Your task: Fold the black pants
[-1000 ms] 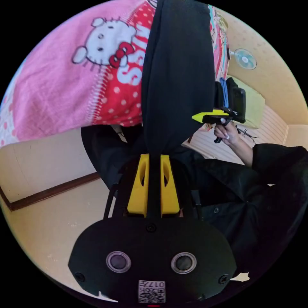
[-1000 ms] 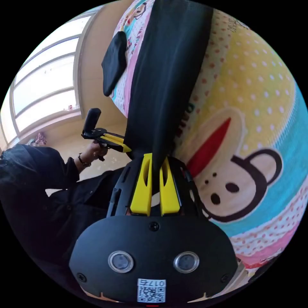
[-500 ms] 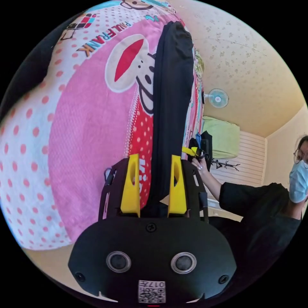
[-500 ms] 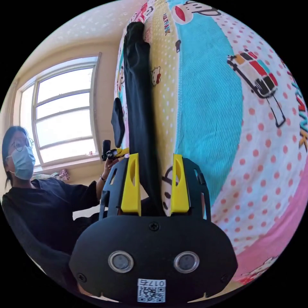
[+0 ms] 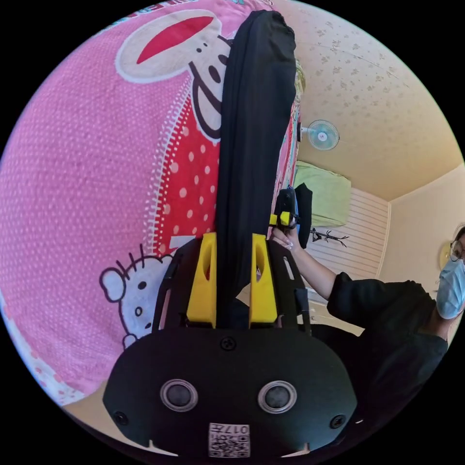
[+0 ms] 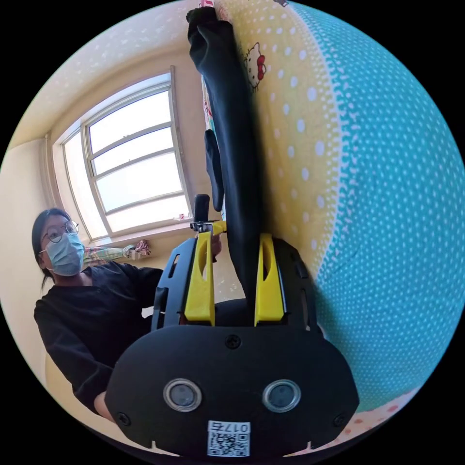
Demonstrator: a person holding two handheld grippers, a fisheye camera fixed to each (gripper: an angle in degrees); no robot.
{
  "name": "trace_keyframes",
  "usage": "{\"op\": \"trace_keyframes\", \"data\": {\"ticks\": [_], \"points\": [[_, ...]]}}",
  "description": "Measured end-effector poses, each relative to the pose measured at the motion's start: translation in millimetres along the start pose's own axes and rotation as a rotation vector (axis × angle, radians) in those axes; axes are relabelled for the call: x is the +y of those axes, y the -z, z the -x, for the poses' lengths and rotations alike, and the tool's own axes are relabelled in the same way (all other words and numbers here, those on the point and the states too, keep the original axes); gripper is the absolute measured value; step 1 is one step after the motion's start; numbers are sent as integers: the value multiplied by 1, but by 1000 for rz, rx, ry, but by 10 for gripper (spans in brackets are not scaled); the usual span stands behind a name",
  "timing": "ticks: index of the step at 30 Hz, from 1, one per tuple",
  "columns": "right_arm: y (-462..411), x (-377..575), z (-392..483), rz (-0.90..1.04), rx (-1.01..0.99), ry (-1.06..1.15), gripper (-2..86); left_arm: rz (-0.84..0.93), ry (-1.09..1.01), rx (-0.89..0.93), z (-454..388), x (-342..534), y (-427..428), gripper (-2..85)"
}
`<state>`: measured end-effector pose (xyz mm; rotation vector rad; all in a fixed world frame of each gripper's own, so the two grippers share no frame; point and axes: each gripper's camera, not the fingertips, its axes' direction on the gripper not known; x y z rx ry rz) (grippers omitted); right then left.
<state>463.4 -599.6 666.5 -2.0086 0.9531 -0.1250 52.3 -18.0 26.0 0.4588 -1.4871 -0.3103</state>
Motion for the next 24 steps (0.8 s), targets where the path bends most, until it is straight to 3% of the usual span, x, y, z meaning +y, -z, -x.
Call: {"op": "trace_keyframes", "data": {"ticks": [3,5,9,17,24], "points": [[-13,-6,8,5,26,-4,100,14,3,72,15,-5,-9,77],[-23,-12,15,17,25,0,74,69,11,221,31,-13,-19,62],[-36,-6,48,20,-25,54,30,71,-64,223,12,2,-15,50],[-37,88,246,40,-140,387,-1,-4,-422,324,-177,124,11,42],[-7,185,485,58,-253,858,-4,-73,-802,439,-364,190,21,43]]}}
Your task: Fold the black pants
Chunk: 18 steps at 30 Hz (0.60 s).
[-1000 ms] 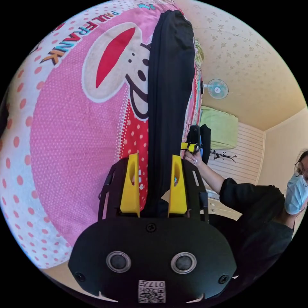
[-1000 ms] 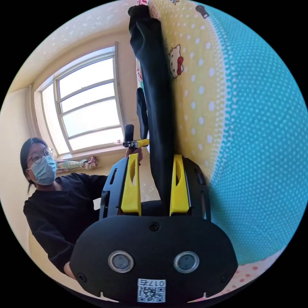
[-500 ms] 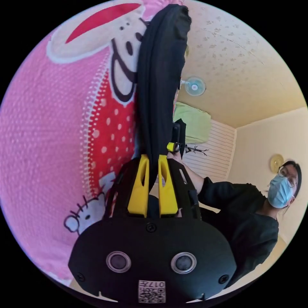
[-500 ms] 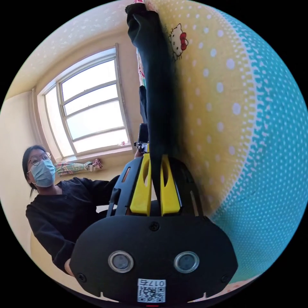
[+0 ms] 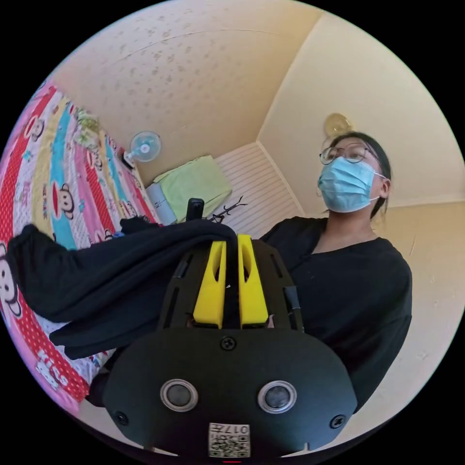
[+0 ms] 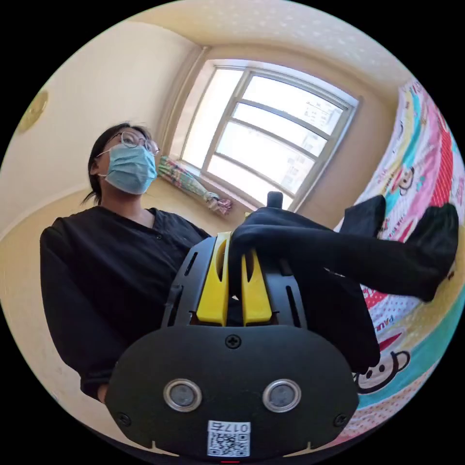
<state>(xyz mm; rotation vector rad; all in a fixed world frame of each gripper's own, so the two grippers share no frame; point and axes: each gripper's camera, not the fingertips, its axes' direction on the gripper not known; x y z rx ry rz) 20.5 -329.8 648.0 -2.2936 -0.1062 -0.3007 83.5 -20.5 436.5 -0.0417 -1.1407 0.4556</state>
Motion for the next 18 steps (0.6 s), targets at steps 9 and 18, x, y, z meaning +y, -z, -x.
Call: {"op": "trace_keyframes", "data": {"ticks": [9,18], "points": [[-2,-141,150,38,219,299,-4,-52,-167,-120,-58,-110,-60,44],[59,-193,-40,9,603,-156,-5,-109,282,-405,189,-165,-65,42]]}}
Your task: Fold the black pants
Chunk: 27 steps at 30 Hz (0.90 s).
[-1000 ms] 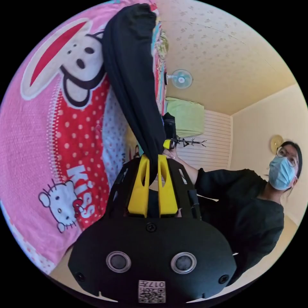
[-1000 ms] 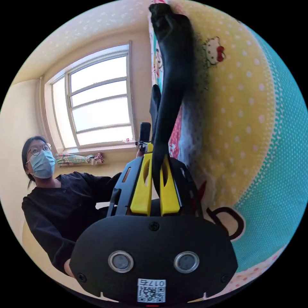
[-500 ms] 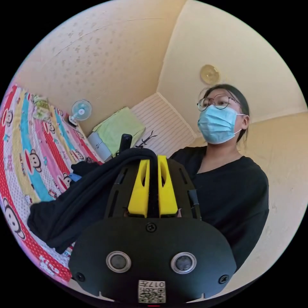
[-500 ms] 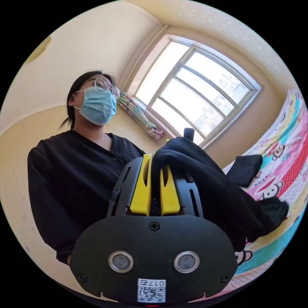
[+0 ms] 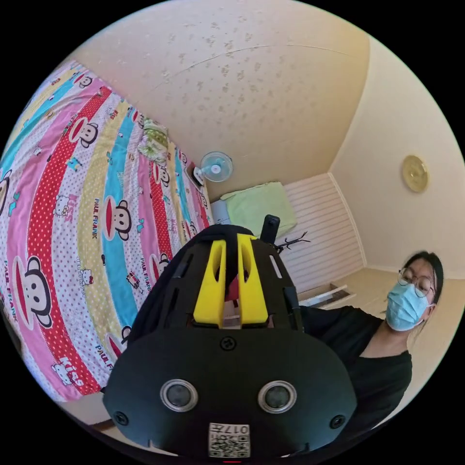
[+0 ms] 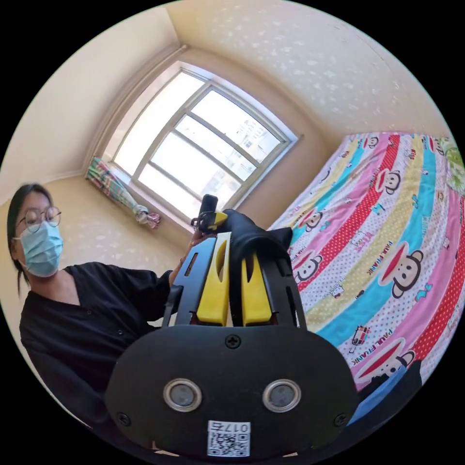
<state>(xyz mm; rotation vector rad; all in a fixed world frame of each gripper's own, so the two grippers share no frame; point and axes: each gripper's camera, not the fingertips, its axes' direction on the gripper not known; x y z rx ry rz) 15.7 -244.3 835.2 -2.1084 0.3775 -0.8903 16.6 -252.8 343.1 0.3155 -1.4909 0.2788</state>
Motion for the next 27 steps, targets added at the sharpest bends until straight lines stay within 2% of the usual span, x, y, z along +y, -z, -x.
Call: {"op": "trace_keyframes", "data": {"ticks": [4,8,11,13,15,17,22,27], "points": [[-45,-10,-54,75,156,-98,-4,49,71,-189,73,-5,-48,44],[-88,41,-80,112,213,-152,1,77,215,-192,160,59,-94,50],[-124,126,-108,143,181,-281,16,130,404,-173,230,133,-131,68],[-150,204,-135,215,150,-486,56,176,565,-231,267,179,-148,88],[-159,259,-147,241,133,-644,82,165,719,-273,293,217,-151,113],[-155,294,-150,232,120,-764,93,123,822,-231,318,242,-143,132],[-125,280,-147,67,133,-805,117,61,724,-304,346,203,-125,166],[-148,201,-176,84,225,-749,167,45,585,-273,402,134,-147,222]]}}
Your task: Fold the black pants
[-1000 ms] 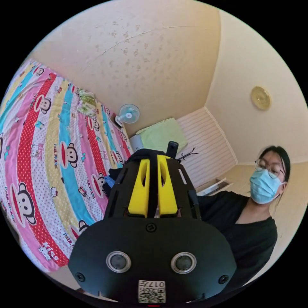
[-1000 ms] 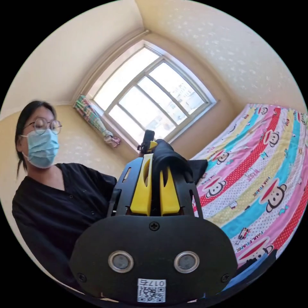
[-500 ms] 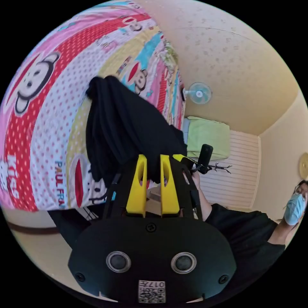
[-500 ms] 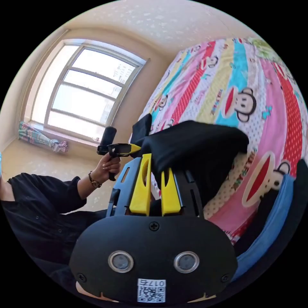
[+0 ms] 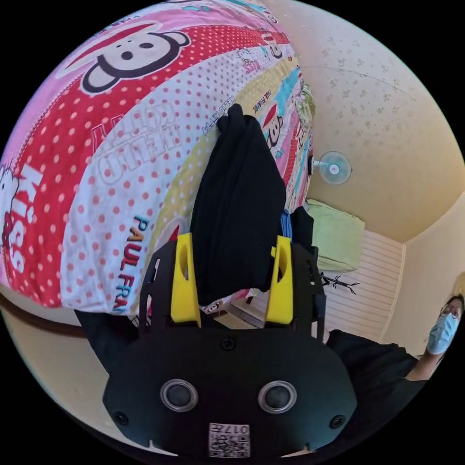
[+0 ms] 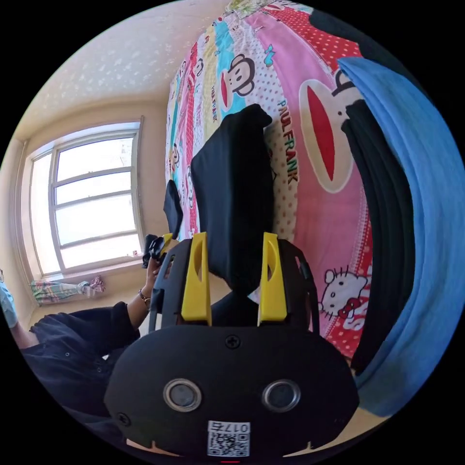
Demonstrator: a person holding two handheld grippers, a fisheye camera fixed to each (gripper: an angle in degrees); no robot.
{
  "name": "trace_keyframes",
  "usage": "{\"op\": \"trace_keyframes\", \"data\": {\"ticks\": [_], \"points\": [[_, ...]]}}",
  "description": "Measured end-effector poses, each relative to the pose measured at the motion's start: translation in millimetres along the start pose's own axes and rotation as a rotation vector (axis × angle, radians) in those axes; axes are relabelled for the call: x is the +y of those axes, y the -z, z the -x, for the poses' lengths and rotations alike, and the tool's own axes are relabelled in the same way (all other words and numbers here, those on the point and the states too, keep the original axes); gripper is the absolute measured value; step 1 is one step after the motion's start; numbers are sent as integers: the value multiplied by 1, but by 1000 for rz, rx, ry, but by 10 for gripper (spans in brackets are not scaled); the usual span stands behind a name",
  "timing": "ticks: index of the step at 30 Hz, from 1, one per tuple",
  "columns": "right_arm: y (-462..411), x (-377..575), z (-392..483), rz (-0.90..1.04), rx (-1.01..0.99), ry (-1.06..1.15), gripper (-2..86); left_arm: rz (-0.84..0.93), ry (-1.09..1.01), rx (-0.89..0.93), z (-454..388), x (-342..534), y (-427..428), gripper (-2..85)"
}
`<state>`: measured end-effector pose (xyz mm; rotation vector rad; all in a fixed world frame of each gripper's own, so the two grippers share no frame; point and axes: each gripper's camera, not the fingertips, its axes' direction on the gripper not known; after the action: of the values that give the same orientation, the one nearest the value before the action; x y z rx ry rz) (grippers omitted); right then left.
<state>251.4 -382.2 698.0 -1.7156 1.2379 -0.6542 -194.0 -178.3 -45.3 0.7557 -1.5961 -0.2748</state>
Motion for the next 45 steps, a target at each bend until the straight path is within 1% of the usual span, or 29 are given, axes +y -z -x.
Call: {"op": "trace_keyframes", "data": {"ticks": [2,4,6,7,9,10,12,15,17,19,20,22,24,26,27,29,30,31,32,34,37,38,39,40,41,42,43,44,45], "points": [[-24,-25,6,42,18,-7,189,38,4,-104,14,-33,-28,221],[-67,-39,10,141,-11,-30,208,84,42,-147,31,-47,-53,205],[-104,-34,13,238,-29,-36,209,29,76,-169,40,-48,-59,187],[-113,-22,20,211,-53,-35,204,13,73,-161,42,-46,-63,178],[-115,-5,30,146,-91,-56,198,91,81,-128,50,-42,-83,168],[-119,7,38,149,-122,-55,194,50,83,-152,52,-34,-82,168],[-125,26,53,182,-148,-50,181,72,132,-166,62,-27,-84,166],[-131,62,84,276,-186,-42,145,173,163,-166,73,-12,-84,148],[-124,87,115,293,-219,13,126,271,158,-97,74,2,-77,132],[-103,121,157,263,-350,61,115,320,153,-11,69,12,-67,126],[-96,128,167,252,-379,74,113,339,143,57,61,18,-60,125],[-61,152,214,197,-449,142,110,364,98,110,38,22,-52,124],[-30,166,253,154,-459,206,108,381,17,96,3,20,-50,124],[6,178,291,101,-448,274,108,401,-125,51,-56,11,-60,123],[35,188,314,54,-443,316,109,408,-163,50,-72,8,-65,123],[88,205,344,-32,-436,375,109,443,-322,71,-139,3,-96,123],[126,221,363,-95,-417,416,109,450,-366,75,-157,4,-105,123],[166,239,382,-160,-382,452,110,466,-458,82,-192,6,-127,123],[185,249,391,-190,-361,467,110,484,-549,91,-224,9,-151,123],[257,291,422,-301,-261,496,112,519,-647,125,-264,15,-194,123],[331,348,446,-434,-117,476,115,576,-728,178,-309,27,-277,124],[342,358,449,-449,-93,458,116,597,-724,173,-318,33,-313,125],[358,375,452,-452,-24,431,119,606,-727,163,-320,36,-332,126],[369,390,448,-446,47,374,122,638,-728,110,-319,43,-371,131],[373,398,443,-447,69,326,124,697,-707,42,-309,52,-411,132],[375,412,428,-448,123,206,128,729,-701,12,-301,58,-431,131],[370,426,410,-446,211,83,132,806,-720,-41,-279,70,-467,116],[365,432,398,-443,264,13,133,895,-734,-116,-248,82,-498,88],[351,447,369,-431,368,-158,136,943,-724,-161,-227,86,-512,79]]}}
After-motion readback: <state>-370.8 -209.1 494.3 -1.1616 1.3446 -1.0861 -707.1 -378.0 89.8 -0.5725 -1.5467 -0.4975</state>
